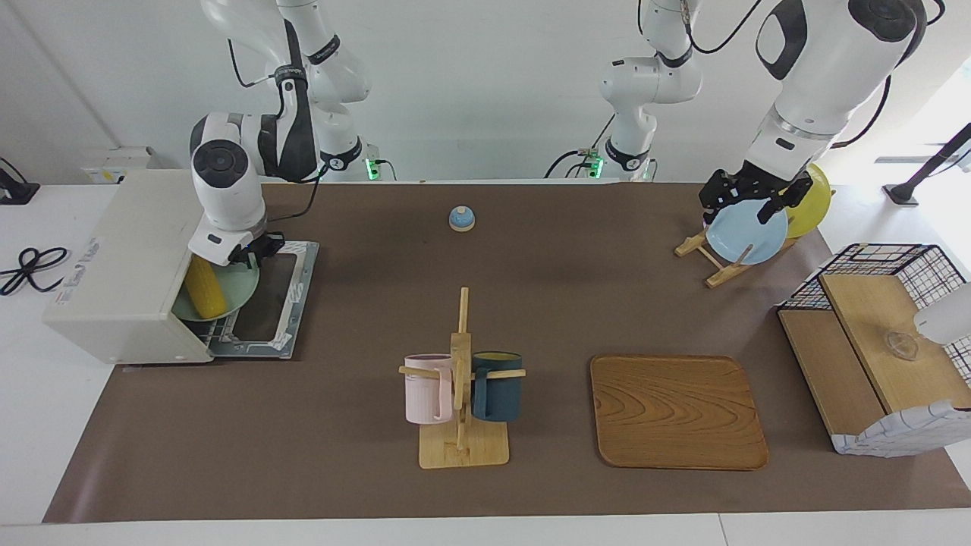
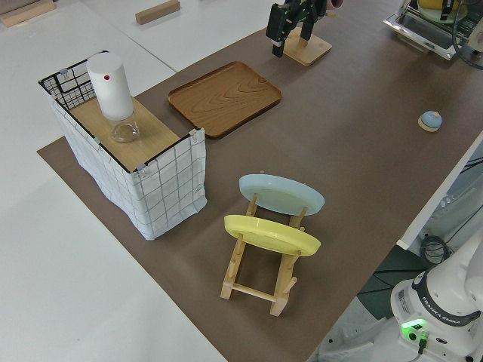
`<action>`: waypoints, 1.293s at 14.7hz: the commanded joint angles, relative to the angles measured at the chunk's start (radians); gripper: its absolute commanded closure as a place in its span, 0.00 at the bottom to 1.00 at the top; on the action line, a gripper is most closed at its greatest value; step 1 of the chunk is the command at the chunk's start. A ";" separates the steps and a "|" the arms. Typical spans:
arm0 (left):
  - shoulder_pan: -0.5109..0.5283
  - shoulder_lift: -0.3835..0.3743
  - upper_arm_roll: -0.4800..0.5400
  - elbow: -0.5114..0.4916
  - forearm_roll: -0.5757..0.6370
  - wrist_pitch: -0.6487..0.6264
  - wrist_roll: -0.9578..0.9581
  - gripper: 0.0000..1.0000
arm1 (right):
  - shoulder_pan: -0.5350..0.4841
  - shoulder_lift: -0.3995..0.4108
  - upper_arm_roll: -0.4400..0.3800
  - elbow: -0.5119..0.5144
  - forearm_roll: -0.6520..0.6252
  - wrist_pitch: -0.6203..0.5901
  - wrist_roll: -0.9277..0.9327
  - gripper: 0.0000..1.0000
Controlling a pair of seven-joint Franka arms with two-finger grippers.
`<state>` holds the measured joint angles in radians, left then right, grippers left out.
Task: Put corn in oven
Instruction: 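Slide the plate into the oven with the right gripper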
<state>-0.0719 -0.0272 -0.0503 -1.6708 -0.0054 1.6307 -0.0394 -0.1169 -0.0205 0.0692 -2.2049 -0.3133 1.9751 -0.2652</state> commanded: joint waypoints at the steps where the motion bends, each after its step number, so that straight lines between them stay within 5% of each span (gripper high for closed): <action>1: 0.000 -0.020 0.001 -0.015 0.024 -0.003 0.000 0.00 | -0.026 -0.029 0.012 -0.033 0.002 0.022 -0.022 0.65; 8: 0.000 -0.022 0.001 -0.017 0.024 -0.003 0.000 0.00 | -0.006 -0.021 0.014 -0.007 0.002 0.008 -0.003 0.65; 12: 0.000 -0.020 0.001 -0.017 0.024 -0.003 0.000 0.00 | 0.092 -0.019 0.015 0.027 0.023 -0.010 0.107 0.66; 16: 0.000 -0.022 0.001 -0.017 0.024 -0.003 0.000 0.00 | 0.196 -0.019 0.015 0.001 0.112 0.005 0.305 1.00; 19: -0.002 -0.020 0.001 -0.017 0.024 -0.003 0.000 0.00 | 0.224 -0.013 0.014 -0.086 0.145 0.112 0.375 1.00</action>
<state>-0.0719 -0.0273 -0.0503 -1.6707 -0.0054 1.6307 -0.0394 0.1043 -0.0260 0.0843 -2.2171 -0.1898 2.0085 0.0688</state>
